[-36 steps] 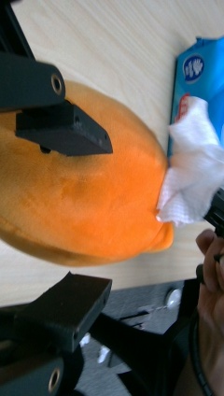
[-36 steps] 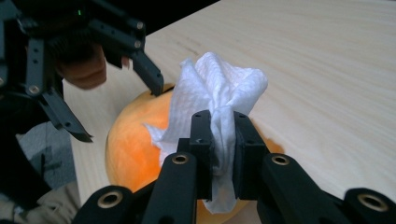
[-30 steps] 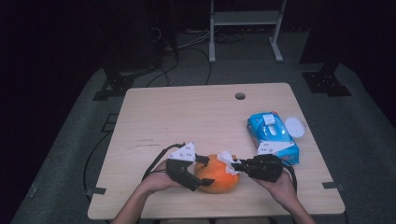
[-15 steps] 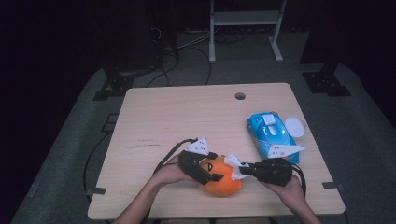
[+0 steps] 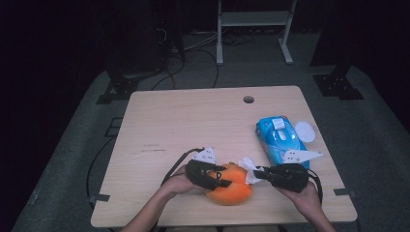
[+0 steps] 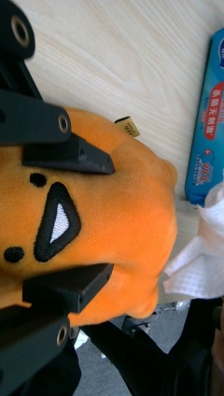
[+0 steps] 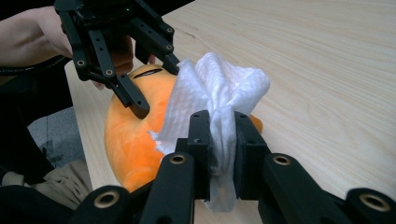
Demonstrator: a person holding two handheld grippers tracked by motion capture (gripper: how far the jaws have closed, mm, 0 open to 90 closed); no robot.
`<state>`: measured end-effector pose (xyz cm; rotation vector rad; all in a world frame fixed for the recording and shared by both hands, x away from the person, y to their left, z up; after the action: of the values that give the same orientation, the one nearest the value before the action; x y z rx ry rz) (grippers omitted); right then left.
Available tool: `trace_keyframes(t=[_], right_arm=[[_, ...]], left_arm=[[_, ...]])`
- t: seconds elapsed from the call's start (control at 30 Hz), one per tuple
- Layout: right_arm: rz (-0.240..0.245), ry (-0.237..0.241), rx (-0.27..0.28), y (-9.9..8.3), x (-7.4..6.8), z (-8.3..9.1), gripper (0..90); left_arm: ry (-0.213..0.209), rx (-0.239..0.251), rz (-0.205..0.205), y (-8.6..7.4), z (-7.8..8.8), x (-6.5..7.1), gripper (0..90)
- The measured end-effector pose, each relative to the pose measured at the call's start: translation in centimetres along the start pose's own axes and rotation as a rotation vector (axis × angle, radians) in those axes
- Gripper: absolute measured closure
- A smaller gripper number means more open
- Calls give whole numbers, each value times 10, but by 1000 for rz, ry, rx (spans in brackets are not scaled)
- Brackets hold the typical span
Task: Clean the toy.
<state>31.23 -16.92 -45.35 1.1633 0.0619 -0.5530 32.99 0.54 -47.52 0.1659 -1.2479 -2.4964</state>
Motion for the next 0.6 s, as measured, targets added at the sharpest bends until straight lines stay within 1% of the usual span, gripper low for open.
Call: trace_keyframes(t=[0.07, 0.1, 0.17, 0.2, 0.27, 0.3, 0.37, 0.43, 0.47, 0.53, 0.6], right_arm=[[0, -5, 5, 1, 0, 1, 786], [-1, -6, 8, 1, 0, 1, 784], [-2, -8, 23, 2, 1, 4, 783], [-7, -9, 32, 4, 1, 5, 784], [-10, -13, 52, 6, 2, 9, 784], [-12, -13, 62, 7, 3, 11, 784], [-11, -20, 82, 10, 4, 15, 786], [-14, -22, 94, 11, 4, 17, 788], [-14, -24, 97, 12, 4, 18, 788], [-5, -35, 93, 12, 5, 19, 787], [0, -40, 89, 12, 5, 19, 787]], left_arm=[[3, 18, 10, 3, 3, -1, 534], [6, 36, 24, 6, 5, -1, 547], [2, 53, 37, 9, 8, -1, 573], [12, 56, 36, 10, 9, -2, 585], [17, 63, 32, 12, 10, -2, 593], [21, 70, 24, 14, 11, -2, 595], [42, 83, 21, 17, 13, -4, 600], [58, 102, 29, 21, 17, -9, 601], [67, 112, 37, 23, 19, -11, 601], [94, 122, 31, 27, 24, -17, 600], [118, 133, 33, 30, 28, -24, 600]])
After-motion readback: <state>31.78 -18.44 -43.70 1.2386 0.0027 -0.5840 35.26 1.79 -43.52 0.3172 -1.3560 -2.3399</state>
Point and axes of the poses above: each handheld gripper's, and its own axes: z roughly backward along the jaws, y roughly out of its top, x roughly to its right, the point moved 8 cm from there along -z, roughly forward along the jaws, and after that the axes turned 11 degrees about y, right-handed, at the moved point
